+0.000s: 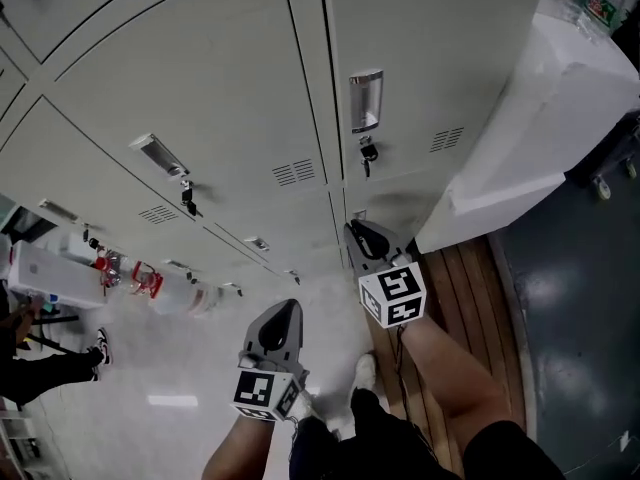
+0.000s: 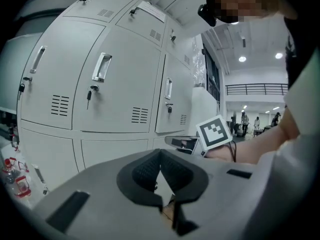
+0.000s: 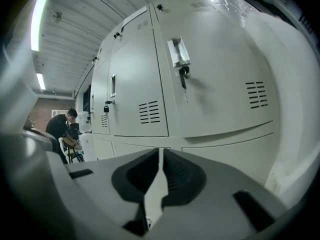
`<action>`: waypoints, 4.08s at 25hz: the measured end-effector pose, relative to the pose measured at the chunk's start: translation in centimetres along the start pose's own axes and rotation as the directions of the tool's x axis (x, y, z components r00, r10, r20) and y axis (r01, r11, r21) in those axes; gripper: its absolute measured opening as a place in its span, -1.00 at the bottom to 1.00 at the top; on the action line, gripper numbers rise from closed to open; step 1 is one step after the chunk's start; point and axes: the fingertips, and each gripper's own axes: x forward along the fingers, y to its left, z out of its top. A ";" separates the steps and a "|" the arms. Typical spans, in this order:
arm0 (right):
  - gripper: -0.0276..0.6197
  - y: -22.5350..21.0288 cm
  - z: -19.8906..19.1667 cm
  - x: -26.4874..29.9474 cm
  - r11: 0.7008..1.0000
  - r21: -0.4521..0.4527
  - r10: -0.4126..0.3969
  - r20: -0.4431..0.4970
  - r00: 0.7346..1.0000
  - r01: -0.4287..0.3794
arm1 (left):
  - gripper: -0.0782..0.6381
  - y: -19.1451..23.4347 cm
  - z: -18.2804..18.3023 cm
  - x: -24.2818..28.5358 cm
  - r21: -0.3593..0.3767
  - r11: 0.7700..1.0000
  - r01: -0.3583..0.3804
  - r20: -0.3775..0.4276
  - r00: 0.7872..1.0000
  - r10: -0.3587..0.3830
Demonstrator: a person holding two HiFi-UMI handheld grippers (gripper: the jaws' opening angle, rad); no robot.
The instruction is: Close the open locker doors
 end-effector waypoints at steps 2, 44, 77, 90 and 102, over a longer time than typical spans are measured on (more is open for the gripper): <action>-0.91 1.1 0.7 -1.1 1.000 -0.009 0.012 0.001 1.000 -0.012 | -0.77 -0.4 0.2 -1.0 0.002 1.000 0.002 0.007 1.000 -0.002; -0.91 32.4 7.4 -32.0 0.985 -0.105 -0.126 0.096 0.987 0.136 | -0.77 -0.6 1.8 -39.1 -0.016 0.999 -0.046 0.188 0.981 0.048; -0.91 27.3 3.7 -50.7 0.994 -0.101 0.059 0.075 0.995 -0.051 | -0.77 -21.7 -0.8 -44.6 -0.045 0.975 -0.217 0.194 0.956 0.222; -0.91 26.4 3.5 -50.9 0.994 -0.094 0.057 0.071 0.996 -0.050 | -0.77 -22.3 -0.2 -43.8 -0.042 0.976 -0.215 0.211 0.952 0.219; -0.91 26.3 3.4 -50.7 0.995 -0.086 0.064 0.075 0.995 -0.057 | -0.77 -22.5 -0.3 -43.8 -0.040 0.976 -0.215 0.203 0.954 0.218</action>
